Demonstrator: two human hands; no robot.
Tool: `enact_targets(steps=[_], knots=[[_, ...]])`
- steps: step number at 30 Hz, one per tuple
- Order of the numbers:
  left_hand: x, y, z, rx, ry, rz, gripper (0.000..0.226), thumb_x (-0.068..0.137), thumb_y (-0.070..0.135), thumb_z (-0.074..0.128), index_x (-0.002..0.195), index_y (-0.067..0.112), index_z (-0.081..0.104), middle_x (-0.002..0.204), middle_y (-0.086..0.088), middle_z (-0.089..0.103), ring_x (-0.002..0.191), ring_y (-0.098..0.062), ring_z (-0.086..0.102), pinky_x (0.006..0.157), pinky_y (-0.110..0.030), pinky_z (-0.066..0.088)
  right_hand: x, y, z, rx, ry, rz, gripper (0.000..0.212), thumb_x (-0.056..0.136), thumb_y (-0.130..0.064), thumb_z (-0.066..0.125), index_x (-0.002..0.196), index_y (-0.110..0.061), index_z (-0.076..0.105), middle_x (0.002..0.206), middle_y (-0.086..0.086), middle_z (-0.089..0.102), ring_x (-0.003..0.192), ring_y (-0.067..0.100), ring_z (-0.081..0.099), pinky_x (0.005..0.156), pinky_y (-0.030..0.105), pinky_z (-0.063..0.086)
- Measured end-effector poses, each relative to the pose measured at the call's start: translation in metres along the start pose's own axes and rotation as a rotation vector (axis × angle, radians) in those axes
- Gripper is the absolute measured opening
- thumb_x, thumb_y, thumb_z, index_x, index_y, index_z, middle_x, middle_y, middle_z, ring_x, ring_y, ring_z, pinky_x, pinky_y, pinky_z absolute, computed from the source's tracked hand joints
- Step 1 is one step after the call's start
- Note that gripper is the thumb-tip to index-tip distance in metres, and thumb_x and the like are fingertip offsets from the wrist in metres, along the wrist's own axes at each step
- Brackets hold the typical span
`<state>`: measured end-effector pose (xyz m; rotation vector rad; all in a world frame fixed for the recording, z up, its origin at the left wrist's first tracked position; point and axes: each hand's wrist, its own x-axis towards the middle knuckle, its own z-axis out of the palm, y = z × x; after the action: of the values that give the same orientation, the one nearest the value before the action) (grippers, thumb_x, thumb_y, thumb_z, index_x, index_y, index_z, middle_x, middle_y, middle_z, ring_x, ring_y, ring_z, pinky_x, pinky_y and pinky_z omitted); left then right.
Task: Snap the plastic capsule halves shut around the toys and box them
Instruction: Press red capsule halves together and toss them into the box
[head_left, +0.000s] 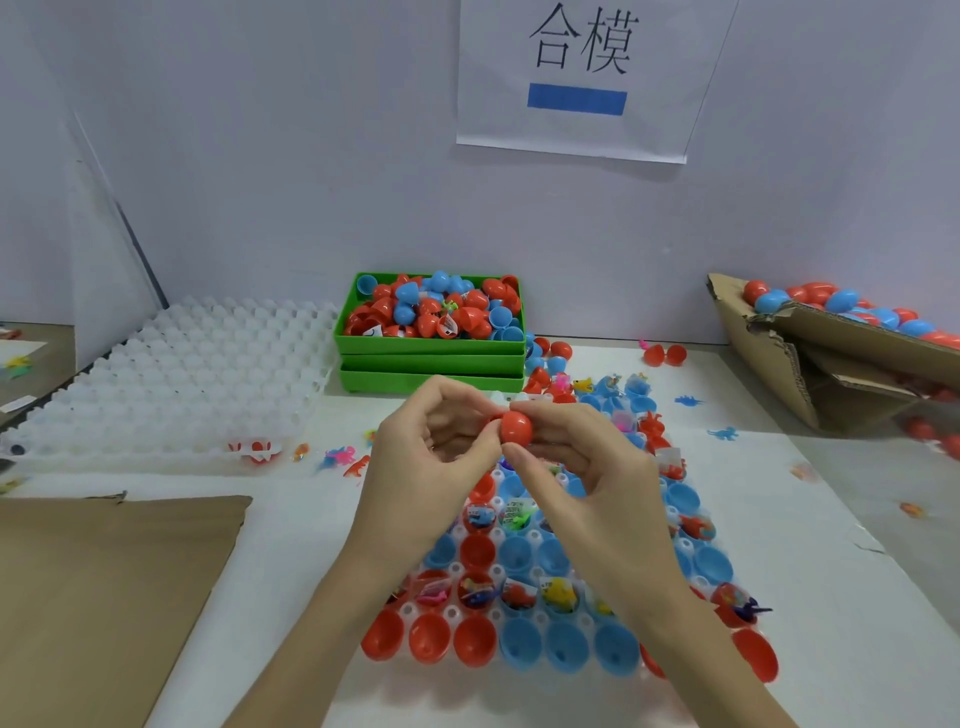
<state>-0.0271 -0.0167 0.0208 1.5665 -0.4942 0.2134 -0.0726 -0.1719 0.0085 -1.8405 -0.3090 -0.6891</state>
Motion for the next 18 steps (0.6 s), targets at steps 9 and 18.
enact_targets(steps=[9,18], knots=[[0.0002,0.0058,-0.007,-0.096,-0.116,0.003,0.016,0.096,0.016,0.072,0.111,0.015,0.078,0.106,0.001,0.08,0.106,-0.016,0.075,0.091,-0.023,0.058,0.0033,-0.0025,-0.0065,-0.011,0.051,-0.026,0.03,0.09,-0.018,0.077,0.12,-0.016,0.071,0.109,-0.007,0.072,0.101,0.011,0.073,0.087,0.021,0.058],[-0.0005,0.0064,-0.0025,-0.144,-0.049,0.004,0.028,0.086,0.015,0.08,0.113,0.014,0.077,0.107,0.006,0.081,0.105,-0.011,0.076,0.09,-0.018,0.057,0.0057,-0.0048,-0.0095,-0.233,0.05,-0.187,0.035,0.091,-0.016,0.078,0.125,-0.017,0.069,0.114,-0.008,0.067,0.102,0.007,0.068,0.089,0.015,0.055]])
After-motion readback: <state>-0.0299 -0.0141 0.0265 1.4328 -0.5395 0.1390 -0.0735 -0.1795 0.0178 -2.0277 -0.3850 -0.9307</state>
